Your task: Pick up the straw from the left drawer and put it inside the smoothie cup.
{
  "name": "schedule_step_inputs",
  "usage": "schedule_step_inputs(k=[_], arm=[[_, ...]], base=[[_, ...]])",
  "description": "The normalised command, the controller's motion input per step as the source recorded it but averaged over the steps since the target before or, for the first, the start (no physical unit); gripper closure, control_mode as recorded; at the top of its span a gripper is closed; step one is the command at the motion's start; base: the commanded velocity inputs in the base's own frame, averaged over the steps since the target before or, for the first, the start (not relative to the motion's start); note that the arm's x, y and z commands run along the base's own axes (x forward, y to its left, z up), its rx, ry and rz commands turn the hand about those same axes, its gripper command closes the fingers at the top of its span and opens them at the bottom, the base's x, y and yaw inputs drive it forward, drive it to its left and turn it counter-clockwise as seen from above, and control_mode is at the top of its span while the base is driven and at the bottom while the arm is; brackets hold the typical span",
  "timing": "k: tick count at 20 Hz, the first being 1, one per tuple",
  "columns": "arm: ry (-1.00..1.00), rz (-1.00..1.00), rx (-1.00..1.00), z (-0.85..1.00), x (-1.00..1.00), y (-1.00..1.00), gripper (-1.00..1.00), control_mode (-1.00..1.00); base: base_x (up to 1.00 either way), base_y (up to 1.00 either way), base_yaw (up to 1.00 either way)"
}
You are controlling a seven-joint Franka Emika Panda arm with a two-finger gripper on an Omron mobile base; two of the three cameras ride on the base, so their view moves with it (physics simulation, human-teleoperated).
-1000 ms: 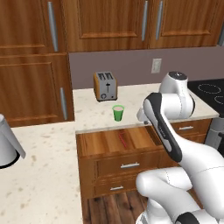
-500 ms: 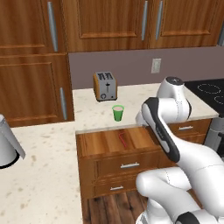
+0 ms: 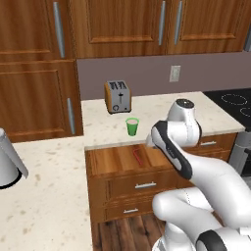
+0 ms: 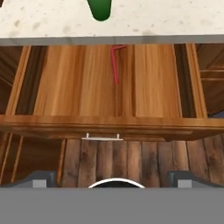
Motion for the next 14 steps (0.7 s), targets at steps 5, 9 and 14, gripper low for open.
schedule_step_inputs(k=[5,9,14], arm=[[0.0,0.0,0.0,-0.55,0.36,0.4,-1.0,-1.0],[0.0,0.0,-0.01,-0.57,0.37,0.45,-1.0,-1.0],[0.0,0.0,0.0,-0.47,0.39,0.3,-1.0,-1.0]], base=[[0.0,0.0,0.0],[0.0,0.0,0.0],[0.0,0.0,0.0]])
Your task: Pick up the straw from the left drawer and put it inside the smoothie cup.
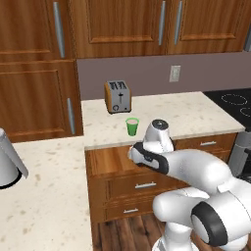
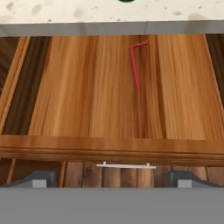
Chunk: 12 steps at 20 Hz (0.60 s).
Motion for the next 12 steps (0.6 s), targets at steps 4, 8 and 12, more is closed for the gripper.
schedule_step_inputs(k=[4,8,12], arm=[[0.0,0.0,0.0,-0.33,0.3,0.01,-1.0,-1.0],[0.0,0.0,0.0,-0.3,0.26,0.0,-1.0,-1.0],[0.0,0.0,0.0,-0.27,0.27,0.0,-1.0,-1.0]], base=[[0.0,0.0,0.0],[0.0,0.0,0.0],[0.0,0.0,0.0]])
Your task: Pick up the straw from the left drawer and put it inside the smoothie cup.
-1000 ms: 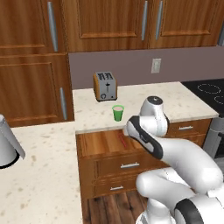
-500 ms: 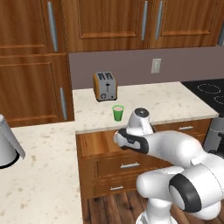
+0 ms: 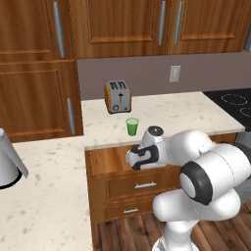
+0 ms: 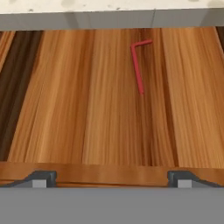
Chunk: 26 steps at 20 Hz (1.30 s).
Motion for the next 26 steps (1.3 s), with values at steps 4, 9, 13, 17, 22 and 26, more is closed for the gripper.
schedule_step_inputs(k=[4,9,13,17,22,26], arm=[[0.0,0.0,0.0,-0.26,0.23,0.0,-1.0,-1.0],[0.03,-0.02,0.0,-0.26,0.26,-0.08,-1.0,-1.0],[0.07,-0.04,0.0,-0.16,0.3,-0.13,-1.0,-1.0],[0.07,-0.04,0.0,-0.13,0.28,-0.13,-1.0,-1.0],[0.08,-0.03,0.0,-0.15,0.25,-0.11,-1.0,-1.0],[0.15,-0.01,0.0,-0.19,0.16,-0.05,-1.0,-1.0]], base=[[0.0,0.0,0.0],[0.0,0.0,0.0],[0.0,0.0,0.0],[0.0,0.0,0.0],[0.0,0.0,0.0],[0.0,0.0,0.0]])
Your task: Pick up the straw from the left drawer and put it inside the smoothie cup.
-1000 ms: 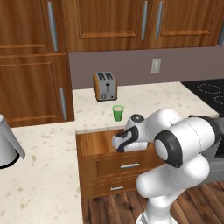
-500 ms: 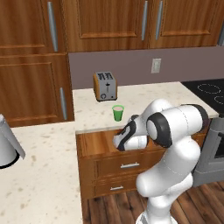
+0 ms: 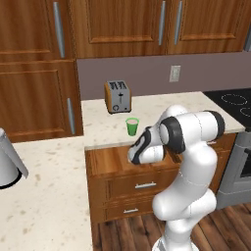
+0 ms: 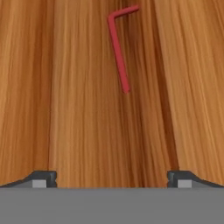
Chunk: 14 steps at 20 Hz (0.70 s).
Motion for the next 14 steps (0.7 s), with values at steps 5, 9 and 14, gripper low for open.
schedule_step_inputs(k=[5,9,14], arm=[[0.2,0.0,0.0,-0.29,0.01,0.0,-1.0,-1.0],[0.21,0.0,-0.01,-0.35,0.0,0.0,-1.0,-1.0],[0.19,0.0,-0.01,-0.32,-0.02,0.0,-1.0,-1.0]], base=[[0.0,0.0,0.0],[0.0,0.0,0.0],[0.0,0.0,0.0]])
